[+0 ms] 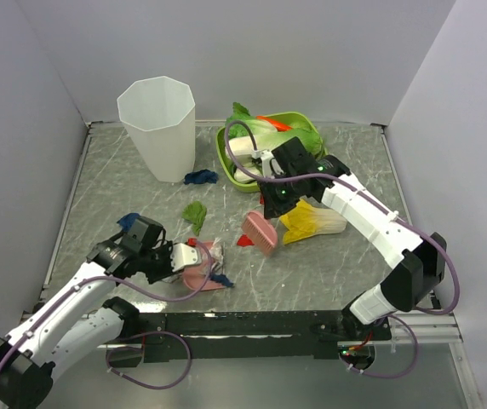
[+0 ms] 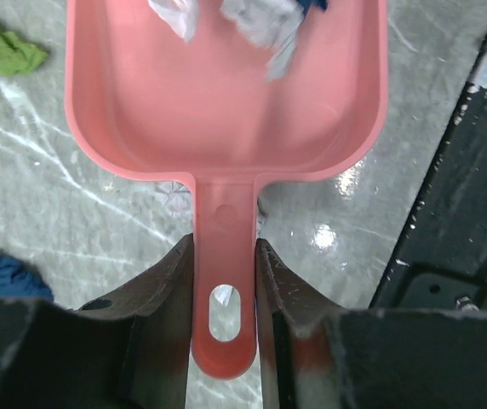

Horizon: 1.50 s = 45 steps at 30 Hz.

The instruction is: Sweep away the paper scraps from the table

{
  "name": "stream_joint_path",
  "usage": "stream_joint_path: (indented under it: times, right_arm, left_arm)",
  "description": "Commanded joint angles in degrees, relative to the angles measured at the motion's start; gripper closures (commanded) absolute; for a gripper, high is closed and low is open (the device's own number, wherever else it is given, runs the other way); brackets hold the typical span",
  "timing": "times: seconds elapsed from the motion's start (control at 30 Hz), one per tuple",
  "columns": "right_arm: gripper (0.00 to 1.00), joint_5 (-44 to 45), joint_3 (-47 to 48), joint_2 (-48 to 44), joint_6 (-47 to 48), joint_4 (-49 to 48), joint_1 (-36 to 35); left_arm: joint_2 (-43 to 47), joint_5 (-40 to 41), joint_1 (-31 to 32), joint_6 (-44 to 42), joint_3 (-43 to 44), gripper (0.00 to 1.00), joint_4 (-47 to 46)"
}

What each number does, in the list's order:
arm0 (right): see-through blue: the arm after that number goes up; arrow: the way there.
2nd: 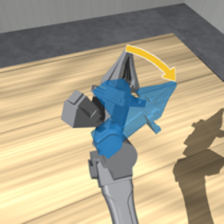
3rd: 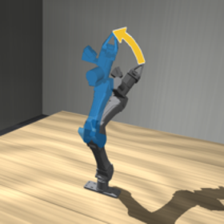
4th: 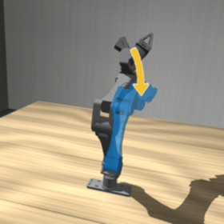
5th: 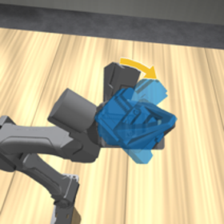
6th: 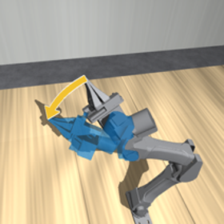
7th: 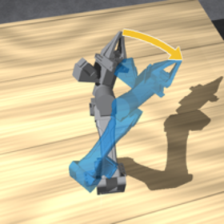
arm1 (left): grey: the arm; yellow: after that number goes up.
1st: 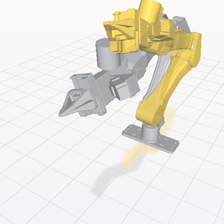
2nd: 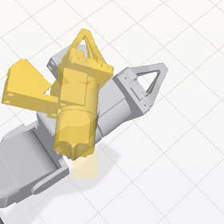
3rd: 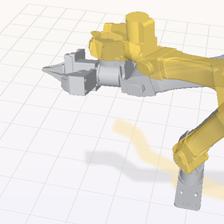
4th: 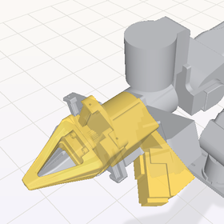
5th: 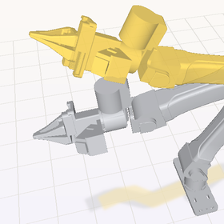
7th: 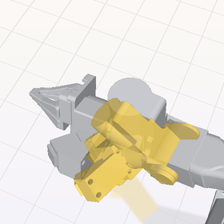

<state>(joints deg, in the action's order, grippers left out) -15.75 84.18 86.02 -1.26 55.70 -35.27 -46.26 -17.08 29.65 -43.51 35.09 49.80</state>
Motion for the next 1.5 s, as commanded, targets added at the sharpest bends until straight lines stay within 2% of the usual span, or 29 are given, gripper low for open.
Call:
stream_joint_path:
  times: [0.0, 0.23, 0.47, 0.63, 0.83, 1.13, 1.47]
  right_arm:
    - [1.0, 6.5, -1.5, -0.3, 0.7, -0.9, 0.4]
    - [1.0, 15.7, 0.2, 4.1, 0.7, -2.1, 0.3]
    - [1.0, 13.2, 0.6, 9.7, 1.4, -2.1, -1.4]
    - [1.0, 7.4, 3.4, 11.5, -0.7, -1.6, -3.6]
    - [1.0, 1.0, 5.8, 10.6, -3.1, -1.7, -6.2]
    - [1.0, -1.5, 4.2, 6.5, -1.8, -1.5, -6.7]
    - [1.0, 8.4, 4.5, 2.0, 2.7, -0.6, -6.7]
  left_arm:
    - [-2.3, -1.4, -0.2, 0.6, -1.0, 0.99, -6.9]
    - [-4.0, -0.8, -0.2, 3.2, -2.3, 0.99, -11.6]
    - [-7.1, -1.5, -0.2, 4.3, -2.7, 0.99, -13.1]
    - [-12.5, -2.4, -0.2, 4.7, -0.2, 0.99, -13.2]
    - [-17.1, -3.7, 0.0, 5.9, 2.3, 0.99, -16.7]
    - [-20.6, -5.7, 0.0, 8.3, 3.1, 0.99, -21.4]
    - [-19.7, -6.3, 0.0, 7.7, 1.8, 0.99, -21.2]
